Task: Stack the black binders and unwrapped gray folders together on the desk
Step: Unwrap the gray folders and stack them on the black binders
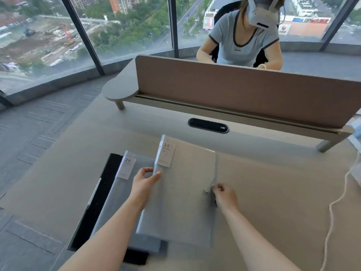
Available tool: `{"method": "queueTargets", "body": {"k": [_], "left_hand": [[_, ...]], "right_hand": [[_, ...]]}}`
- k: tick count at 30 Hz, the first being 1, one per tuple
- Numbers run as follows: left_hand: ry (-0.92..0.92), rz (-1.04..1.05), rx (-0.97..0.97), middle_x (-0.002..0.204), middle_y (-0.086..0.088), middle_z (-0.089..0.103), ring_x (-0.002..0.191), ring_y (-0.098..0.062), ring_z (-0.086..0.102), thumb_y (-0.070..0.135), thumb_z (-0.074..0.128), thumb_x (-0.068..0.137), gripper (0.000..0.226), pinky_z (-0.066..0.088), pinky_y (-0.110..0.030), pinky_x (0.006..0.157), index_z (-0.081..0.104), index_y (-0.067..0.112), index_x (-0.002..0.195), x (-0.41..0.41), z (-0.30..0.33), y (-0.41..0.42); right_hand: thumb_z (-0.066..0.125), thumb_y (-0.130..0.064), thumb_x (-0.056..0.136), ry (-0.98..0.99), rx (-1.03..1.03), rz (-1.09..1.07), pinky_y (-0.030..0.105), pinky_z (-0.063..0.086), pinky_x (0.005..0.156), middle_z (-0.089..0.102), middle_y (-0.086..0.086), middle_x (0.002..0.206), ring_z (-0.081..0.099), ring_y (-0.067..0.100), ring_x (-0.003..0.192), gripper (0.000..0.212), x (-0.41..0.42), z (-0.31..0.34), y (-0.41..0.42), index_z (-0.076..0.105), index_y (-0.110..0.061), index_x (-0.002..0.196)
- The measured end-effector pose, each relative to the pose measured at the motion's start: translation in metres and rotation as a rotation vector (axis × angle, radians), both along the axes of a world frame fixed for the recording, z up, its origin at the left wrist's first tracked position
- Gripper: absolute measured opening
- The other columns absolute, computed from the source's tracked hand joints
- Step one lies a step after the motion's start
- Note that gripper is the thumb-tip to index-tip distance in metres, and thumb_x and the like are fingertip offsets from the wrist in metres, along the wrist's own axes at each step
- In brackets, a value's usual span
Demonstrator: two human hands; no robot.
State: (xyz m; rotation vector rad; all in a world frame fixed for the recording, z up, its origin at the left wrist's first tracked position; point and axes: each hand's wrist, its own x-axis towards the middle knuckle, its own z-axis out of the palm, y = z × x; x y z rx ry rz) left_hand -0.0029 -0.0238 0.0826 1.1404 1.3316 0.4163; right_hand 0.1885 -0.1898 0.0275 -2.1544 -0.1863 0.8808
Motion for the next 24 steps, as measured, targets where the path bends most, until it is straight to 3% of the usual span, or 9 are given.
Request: {"method": "queueTargets", "body": {"k": [4, 6, 8, 11, 15, 17, 20, 24], "left_hand": [[0.05, 0.034, 0.074, 0.103, -0.015, 0.071, 0.085, -0.03, 0.072, 0.019, 0.075, 0.088, 0.028, 0.06, -0.044, 0.074, 0.059, 0.013, 0.111, -0.032, 0.004, 0.016], [0.107, 0.047, 0.114, 0.103, -0.014, 0.07, 0.09, -0.031, 0.071, 0.019, 0.075, 0.088, 0.033, 0.059, -0.046, 0.081, 0.059, 0.008, 0.114, -0.049, 0.001, 0.025], [0.178, 0.041, 0.155, 0.104, -0.01, 0.069, 0.094, -0.03, 0.07, 0.024, 0.076, 0.085, 0.035, 0.057, -0.049, 0.088, 0.061, 0.009, 0.113, -0.064, -0.004, 0.033], [0.294, 0.02, 0.21, 0.1, -0.003, 0.069, 0.095, -0.024, 0.068, 0.028, 0.075, 0.084, 0.028, 0.056, -0.045, 0.088, 0.063, 0.016, 0.106, -0.083, -0.015, 0.043], [0.405, -0.016, 0.279, 0.1, 0.001, 0.066, 0.093, -0.019, 0.065, 0.027, 0.072, 0.083, 0.024, 0.053, -0.039, 0.081, 0.064, 0.016, 0.103, -0.099, -0.028, 0.053], [0.489, -0.053, 0.344, 0.107, 0.002, 0.058, 0.102, -0.02, 0.057, 0.023, 0.069, 0.085, 0.021, 0.043, -0.033, 0.082, 0.066, 0.015, 0.104, -0.104, -0.034, 0.057], [0.532, -0.084, 0.384, 0.112, 0.001, 0.052, 0.117, -0.023, 0.048, 0.021, 0.066, 0.087, 0.022, 0.038, -0.032, 0.089, 0.066, 0.015, 0.109, -0.105, -0.04, 0.063], [0.495, -0.098, 0.314, 0.111, 0.001, 0.058, 0.109, -0.026, 0.054, 0.041, 0.064, 0.082, 0.037, 0.051, -0.044, 0.087, 0.059, 0.021, 0.114, -0.105, -0.047, 0.072]], "right_hand": [[0.063, -0.018, 0.085, 0.034, -0.012, 0.057, 0.043, 0.057, 0.066, 0.06, 0.002, 0.059, 0.058, 0.024, 0.056, 0.02, -0.023, -0.005, 0.025, 0.059, -0.014, 0.066], [0.063, -0.015, 0.086, 0.042, -0.004, 0.084, 0.038, 0.056, 0.061, 0.058, 0.001, 0.058, 0.056, 0.021, 0.052, 0.019, -0.038, -0.002, 0.036, 0.058, -0.014, 0.067], [0.062, -0.014, 0.087, 0.013, -0.008, 0.13, 0.026, 0.046, 0.055, 0.058, -0.001, 0.06, 0.055, 0.022, 0.058, 0.015, -0.053, 0.0, 0.046, 0.06, -0.015, 0.072], [0.061, -0.016, 0.088, -0.018, -0.071, 0.178, 0.029, 0.036, 0.057, 0.062, 0.005, 0.072, 0.056, 0.024, 0.072, 0.011, -0.073, -0.002, 0.057, 0.063, -0.013, 0.078], [0.058, -0.019, 0.086, -0.012, -0.158, 0.202, 0.031, 0.049, 0.07, 0.072, 0.009, 0.085, 0.066, 0.029, 0.084, 0.014, -0.094, -0.011, 0.068, 0.07, -0.011, 0.085], [0.056, -0.018, 0.085, -0.036, -0.193, 0.212, 0.03, 0.049, 0.068, 0.072, 0.009, 0.085, 0.066, 0.03, 0.084, 0.015, -0.103, -0.01, 0.072, 0.07, -0.012, 0.084], [0.052, -0.016, 0.083, -0.063, -0.247, 0.213, 0.029, 0.039, 0.06, 0.067, 0.007, 0.075, 0.061, 0.029, 0.074, 0.015, -0.11, -0.008, 0.079, 0.064, -0.013, 0.073], [0.056, -0.015, 0.078, -0.03, -0.29, 0.181, 0.027, 0.032, 0.049, 0.055, 0.004, 0.055, 0.058, 0.03, 0.065, 0.025, -0.116, -0.007, 0.089, 0.05, -0.01, 0.055]]}}
